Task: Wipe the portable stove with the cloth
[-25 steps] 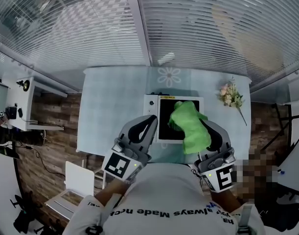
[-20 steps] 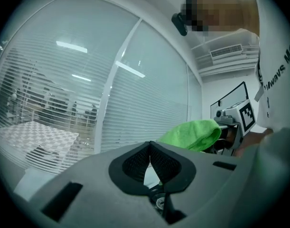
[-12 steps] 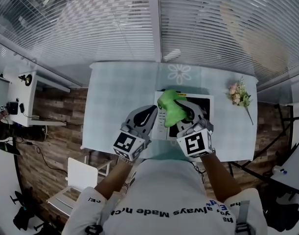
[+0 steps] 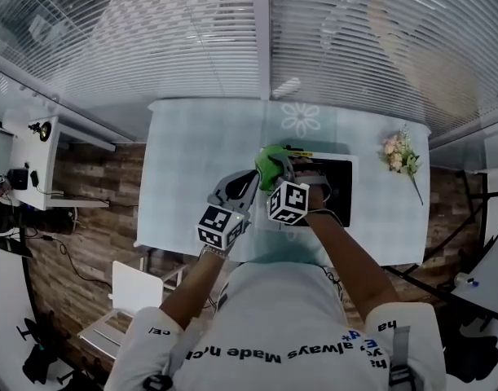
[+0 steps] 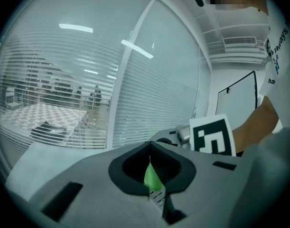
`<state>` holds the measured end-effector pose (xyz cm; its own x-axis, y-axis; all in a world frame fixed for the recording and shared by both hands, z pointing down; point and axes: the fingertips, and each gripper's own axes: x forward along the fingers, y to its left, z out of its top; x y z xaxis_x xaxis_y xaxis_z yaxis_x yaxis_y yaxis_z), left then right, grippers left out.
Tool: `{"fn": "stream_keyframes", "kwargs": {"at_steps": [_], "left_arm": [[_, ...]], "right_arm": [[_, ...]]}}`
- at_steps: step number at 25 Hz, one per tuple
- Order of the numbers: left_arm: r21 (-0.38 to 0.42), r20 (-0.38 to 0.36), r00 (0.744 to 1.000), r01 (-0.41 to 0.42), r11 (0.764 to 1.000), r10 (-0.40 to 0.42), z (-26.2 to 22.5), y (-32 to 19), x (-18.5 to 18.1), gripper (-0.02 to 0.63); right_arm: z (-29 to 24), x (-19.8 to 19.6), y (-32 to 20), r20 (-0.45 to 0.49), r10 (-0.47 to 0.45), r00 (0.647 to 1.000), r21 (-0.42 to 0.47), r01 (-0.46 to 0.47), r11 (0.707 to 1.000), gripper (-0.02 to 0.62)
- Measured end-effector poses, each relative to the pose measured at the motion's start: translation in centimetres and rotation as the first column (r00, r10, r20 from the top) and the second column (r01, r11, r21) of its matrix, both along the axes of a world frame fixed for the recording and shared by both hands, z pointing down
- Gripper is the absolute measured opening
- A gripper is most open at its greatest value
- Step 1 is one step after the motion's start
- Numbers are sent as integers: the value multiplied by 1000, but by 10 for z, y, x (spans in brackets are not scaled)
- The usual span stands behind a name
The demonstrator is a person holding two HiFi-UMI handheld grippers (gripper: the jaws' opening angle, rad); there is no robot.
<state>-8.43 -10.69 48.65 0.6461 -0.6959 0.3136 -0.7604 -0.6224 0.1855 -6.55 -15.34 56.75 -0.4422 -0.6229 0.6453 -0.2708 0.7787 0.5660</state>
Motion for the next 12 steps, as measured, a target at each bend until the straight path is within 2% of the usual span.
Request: {"fn": "stream_keyframes", "kwargs": {"at_steps": [3, 5, 8, 12], "left_arm": [[-19, 5, 1000, 6, 1000, -6, 10, 3, -3, 11], [-33, 4, 1000, 11, 999, -10, 16, 7, -4, 11], [-54, -9, 1000, 27, 998, -27, 20, 10, -7, 11], [-58, -4, 999, 40, 998, -40, 23, 14, -10, 11]], "right_arm": [[45, -4, 3, -148, -50, 988, -51, 43, 998, 28], [63, -7, 6, -213, -80, 974, -73, 66, 995, 26], [67, -11, 2, -215, -75, 974, -98, 54, 994, 26], [65, -12, 0, -167, -51, 985, -197, 17, 980, 26]]}}
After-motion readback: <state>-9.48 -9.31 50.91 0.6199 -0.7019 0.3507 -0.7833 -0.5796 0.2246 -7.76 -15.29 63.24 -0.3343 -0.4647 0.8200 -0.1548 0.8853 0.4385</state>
